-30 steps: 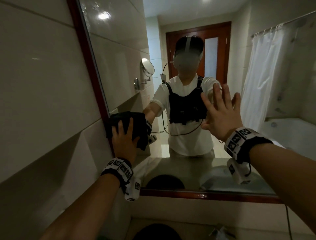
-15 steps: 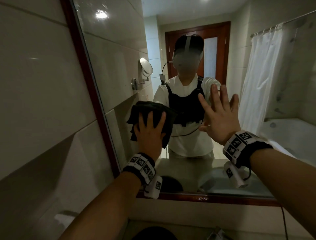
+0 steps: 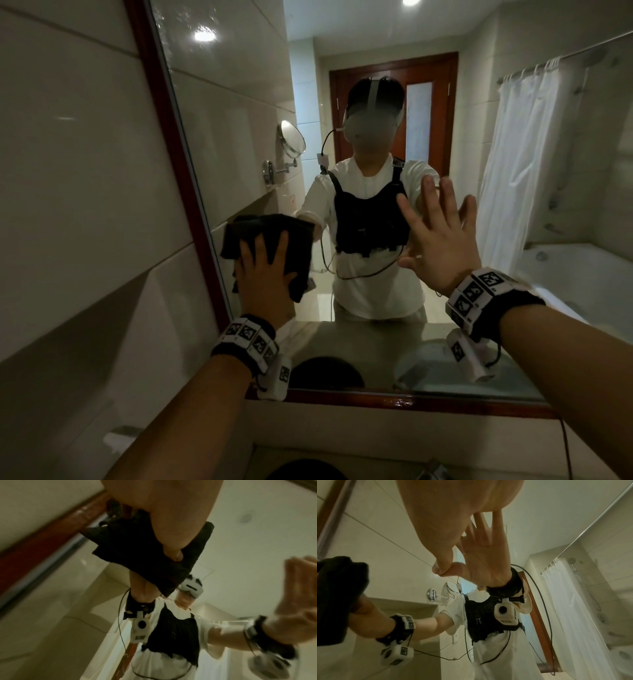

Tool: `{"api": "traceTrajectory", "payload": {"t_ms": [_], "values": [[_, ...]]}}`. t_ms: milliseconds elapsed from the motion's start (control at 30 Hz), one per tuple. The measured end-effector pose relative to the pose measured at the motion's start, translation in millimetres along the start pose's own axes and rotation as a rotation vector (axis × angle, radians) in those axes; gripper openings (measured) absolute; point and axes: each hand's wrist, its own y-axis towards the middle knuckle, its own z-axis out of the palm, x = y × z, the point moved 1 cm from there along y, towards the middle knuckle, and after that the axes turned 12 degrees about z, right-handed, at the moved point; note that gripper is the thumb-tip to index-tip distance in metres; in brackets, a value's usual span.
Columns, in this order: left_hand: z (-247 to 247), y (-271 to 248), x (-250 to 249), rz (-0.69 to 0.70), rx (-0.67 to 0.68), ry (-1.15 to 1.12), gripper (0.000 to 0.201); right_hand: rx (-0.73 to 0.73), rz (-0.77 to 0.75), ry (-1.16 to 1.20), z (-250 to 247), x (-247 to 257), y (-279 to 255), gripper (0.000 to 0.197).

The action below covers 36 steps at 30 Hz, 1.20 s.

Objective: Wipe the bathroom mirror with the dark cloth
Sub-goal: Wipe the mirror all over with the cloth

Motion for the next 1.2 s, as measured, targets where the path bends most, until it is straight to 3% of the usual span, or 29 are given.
{"api": "traceTrajectory", "payload": {"t_ms": [167,533,900,1200], "values": [[-6.8,-7.5,40.1,-0.153,0.044,-0.044,0.087,-0.004,-0.004,0.006,1.4,-0.3,-0.3,0.119],[-13.8,6.7,27.5,-0.189,-0.015,-0.13,0.084,-0.003,-0.004,0.01,2.0,1.9,-1.6,0.118],[-37.8,59.2,-73.5,0.084,-0.083,-0.067,0.072,0.003,-0.005,0.011,2.7,1.7,-2.0,0.116],[-38.9,56.9,-58.8,0.122,-0.069,-0.016,0.078,-0.002,-0.012,0.031,-0.2,0.8,-3.4,0.117]]}}
